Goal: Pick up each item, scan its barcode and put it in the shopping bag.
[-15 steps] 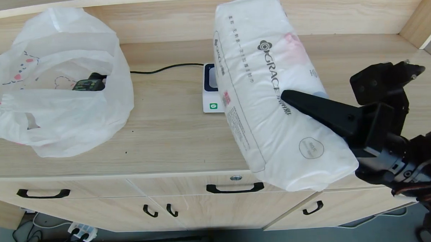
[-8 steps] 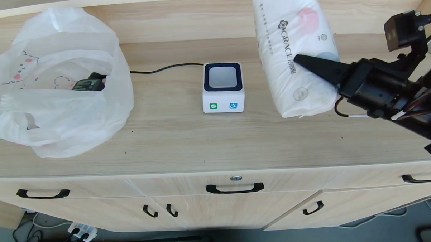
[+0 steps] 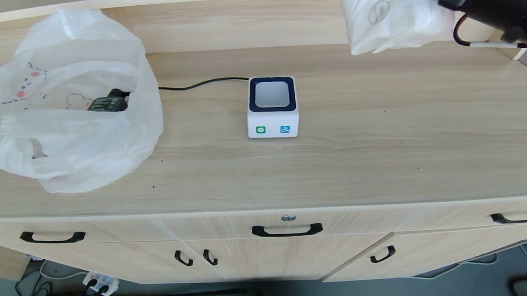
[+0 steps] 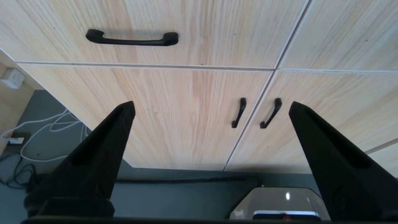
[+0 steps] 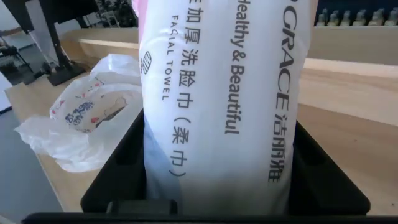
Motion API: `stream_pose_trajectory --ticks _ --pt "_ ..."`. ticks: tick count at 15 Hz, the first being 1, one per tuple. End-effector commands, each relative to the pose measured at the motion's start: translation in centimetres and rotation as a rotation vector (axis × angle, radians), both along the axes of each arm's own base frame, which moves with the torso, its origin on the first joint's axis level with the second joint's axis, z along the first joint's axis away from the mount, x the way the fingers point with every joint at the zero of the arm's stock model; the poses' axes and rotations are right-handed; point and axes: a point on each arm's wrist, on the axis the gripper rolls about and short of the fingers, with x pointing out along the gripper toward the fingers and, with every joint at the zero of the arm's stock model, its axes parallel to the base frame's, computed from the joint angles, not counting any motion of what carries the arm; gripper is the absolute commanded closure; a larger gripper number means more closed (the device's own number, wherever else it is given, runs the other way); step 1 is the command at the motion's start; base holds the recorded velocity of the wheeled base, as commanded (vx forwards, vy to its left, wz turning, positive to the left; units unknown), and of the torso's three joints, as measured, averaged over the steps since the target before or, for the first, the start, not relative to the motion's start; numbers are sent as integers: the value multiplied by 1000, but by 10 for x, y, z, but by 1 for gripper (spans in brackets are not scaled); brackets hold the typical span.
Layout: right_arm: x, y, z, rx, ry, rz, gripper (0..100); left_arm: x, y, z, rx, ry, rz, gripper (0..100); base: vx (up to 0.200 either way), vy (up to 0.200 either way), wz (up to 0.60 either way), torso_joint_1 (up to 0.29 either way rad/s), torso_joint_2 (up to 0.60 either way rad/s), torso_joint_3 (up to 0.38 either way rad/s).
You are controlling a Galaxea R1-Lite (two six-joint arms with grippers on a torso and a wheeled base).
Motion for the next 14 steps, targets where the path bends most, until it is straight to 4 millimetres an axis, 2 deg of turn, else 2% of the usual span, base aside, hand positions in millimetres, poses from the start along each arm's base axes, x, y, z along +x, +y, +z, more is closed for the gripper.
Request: stream_pose_trajectory --ticks 1,5,8,9,11,14 --pt "2 34 5 -6 -5 -20 100 0 0 0 -1 -1 0 0 0 0 0 0 0 0" --pt "-8 52 -1 -27 3 -17 100 0 0 0 -1 1 0 0 0 0 0 0 0 0" --pt "-17 51 -18 -62 45 -1 100 0 0 0 -1 1 0 0 0 0 0 0 0 0" --pt "-20 48 -28 -77 75 -14 100 0 0 0 -1 1 0 0 0 200 0 2 2 2" --pt "-25 43 -29 -75 79 -12 100 0 0 0 -1 1 0 0 0 200 0 -5 2 5" --pt "-20 41 -36 -63 104 -23 100 0 0 0 -1 1 0 0 0 200 0 6 7 4"
